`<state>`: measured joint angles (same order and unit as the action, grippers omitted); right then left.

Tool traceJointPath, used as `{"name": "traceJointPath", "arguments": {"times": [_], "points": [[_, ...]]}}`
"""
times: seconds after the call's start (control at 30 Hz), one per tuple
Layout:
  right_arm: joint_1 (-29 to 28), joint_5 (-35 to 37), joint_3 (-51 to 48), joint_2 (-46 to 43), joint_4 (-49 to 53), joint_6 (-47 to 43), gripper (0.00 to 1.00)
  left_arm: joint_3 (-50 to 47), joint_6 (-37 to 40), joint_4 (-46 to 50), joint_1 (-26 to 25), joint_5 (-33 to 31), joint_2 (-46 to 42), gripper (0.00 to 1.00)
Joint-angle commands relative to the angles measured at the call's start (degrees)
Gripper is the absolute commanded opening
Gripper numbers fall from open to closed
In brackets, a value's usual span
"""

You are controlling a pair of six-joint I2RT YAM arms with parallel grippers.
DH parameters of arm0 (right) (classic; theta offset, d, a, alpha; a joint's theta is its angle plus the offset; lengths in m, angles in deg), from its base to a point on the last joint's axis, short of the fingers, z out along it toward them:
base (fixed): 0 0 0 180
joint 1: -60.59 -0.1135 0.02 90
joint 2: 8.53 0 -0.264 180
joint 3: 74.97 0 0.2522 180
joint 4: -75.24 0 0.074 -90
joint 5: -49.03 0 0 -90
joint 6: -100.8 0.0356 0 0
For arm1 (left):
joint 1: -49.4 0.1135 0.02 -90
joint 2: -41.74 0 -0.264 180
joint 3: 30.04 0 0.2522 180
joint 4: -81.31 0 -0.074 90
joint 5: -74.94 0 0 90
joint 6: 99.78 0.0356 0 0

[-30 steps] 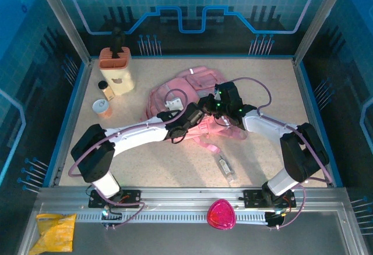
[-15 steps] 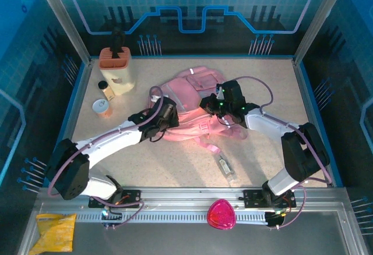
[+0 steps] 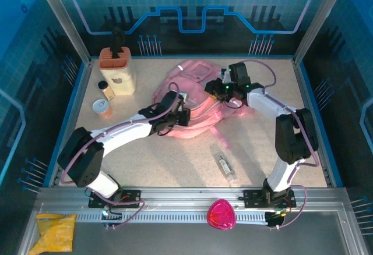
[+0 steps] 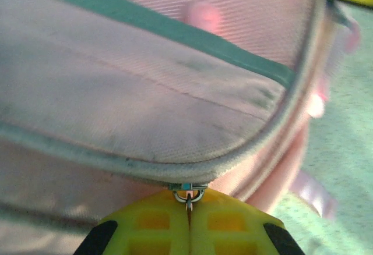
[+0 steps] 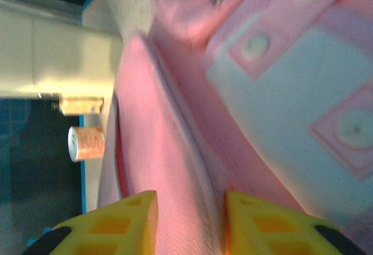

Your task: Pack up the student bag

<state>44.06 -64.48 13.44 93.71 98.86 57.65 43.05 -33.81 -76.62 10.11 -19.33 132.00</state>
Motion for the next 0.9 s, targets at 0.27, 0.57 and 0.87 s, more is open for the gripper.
{"name": "traceJointPath", "arguments": {"times": [0.27,0.57,0.87], "points": [[5.60,-0.85,-5.74,-10.82,5.05,-4.52,0.63,11.46,-9.47,-6.11,-6.00,5.10,10.46,0.00],[4.97,-5.97,-22.03,-17.30,-5.56,5.37,0.50,14.14,-9.22,-6.04,-7.94,4.20,13.03,0.00],[1.97,-5.86,-24.65,-13.56,-11.99,6.66,0.27,15.78,-7.87,-4.54,-8.46,6.87,13.24,0.00]]}}
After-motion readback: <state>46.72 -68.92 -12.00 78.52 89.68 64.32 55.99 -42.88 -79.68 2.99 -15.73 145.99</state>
